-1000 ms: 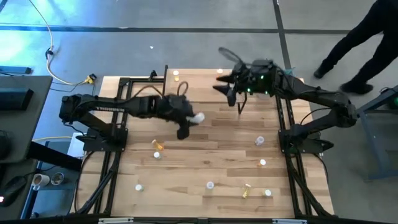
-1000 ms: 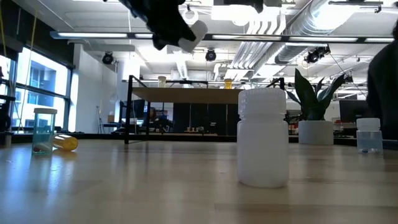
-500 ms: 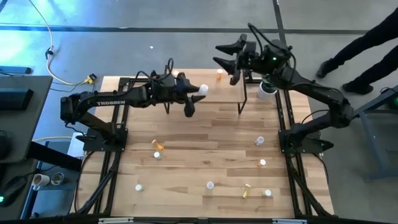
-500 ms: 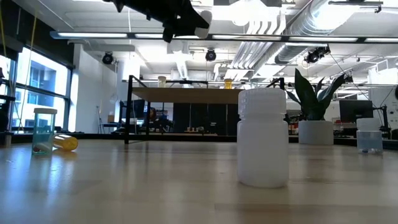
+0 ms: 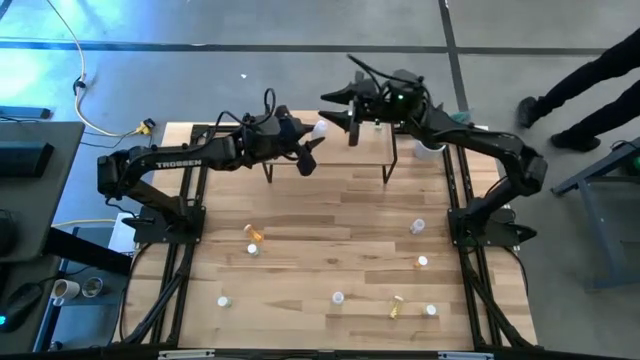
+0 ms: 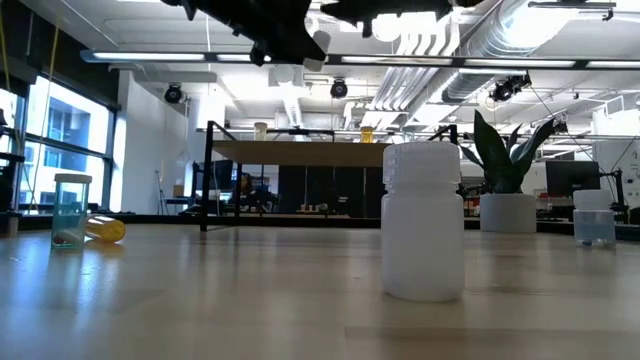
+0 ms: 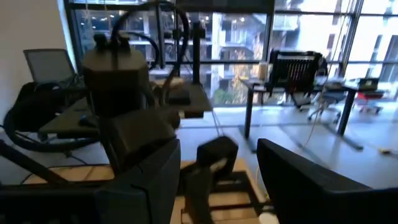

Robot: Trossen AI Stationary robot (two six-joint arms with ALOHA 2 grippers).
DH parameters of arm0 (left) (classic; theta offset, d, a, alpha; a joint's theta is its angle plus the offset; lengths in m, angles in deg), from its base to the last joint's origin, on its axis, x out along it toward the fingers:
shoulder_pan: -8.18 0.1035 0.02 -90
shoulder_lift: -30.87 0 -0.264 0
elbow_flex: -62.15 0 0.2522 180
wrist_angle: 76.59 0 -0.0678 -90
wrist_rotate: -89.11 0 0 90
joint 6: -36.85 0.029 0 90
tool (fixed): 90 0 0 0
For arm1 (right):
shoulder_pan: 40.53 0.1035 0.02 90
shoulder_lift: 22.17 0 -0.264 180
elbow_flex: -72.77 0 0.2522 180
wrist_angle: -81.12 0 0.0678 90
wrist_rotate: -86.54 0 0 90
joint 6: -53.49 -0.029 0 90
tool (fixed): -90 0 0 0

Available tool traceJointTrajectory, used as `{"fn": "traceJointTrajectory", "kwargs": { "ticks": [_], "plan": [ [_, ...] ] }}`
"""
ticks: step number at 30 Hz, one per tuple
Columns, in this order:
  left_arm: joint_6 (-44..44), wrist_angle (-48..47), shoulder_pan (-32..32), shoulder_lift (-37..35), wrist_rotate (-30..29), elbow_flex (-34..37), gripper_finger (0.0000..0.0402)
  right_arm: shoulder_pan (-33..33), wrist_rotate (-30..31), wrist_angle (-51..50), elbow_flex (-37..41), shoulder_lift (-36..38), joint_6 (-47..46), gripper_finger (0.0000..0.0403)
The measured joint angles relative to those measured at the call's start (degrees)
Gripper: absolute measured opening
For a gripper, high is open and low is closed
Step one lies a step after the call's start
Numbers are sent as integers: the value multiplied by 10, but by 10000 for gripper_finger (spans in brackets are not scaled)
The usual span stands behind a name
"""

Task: Pick and place medicine bottles onto shelf by color
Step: Put the left white medicine bottle on the shelf

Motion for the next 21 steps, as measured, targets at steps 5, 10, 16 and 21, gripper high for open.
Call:
{"fn": "traceJointTrajectory", "kwargs": {
  "ticks": [5, 10, 16, 21],
  "plan": [
    [7, 0, 0, 0, -29, 0, 142, 0, 0, -23, 0, -19, -2, 205],
    [7, 0, 0, 0, -46, 0, 142, 0, 0, -29, 0, -33, -9, 205],
    [8, 0, 0, 0, -54, 0, 142, 0, 4, -36, 0, -48, -16, 205],
    [8, 0, 0, 0, -72, 0, 142, 0, 4, -39, 0, -54, -30, 205]
  ]
}}
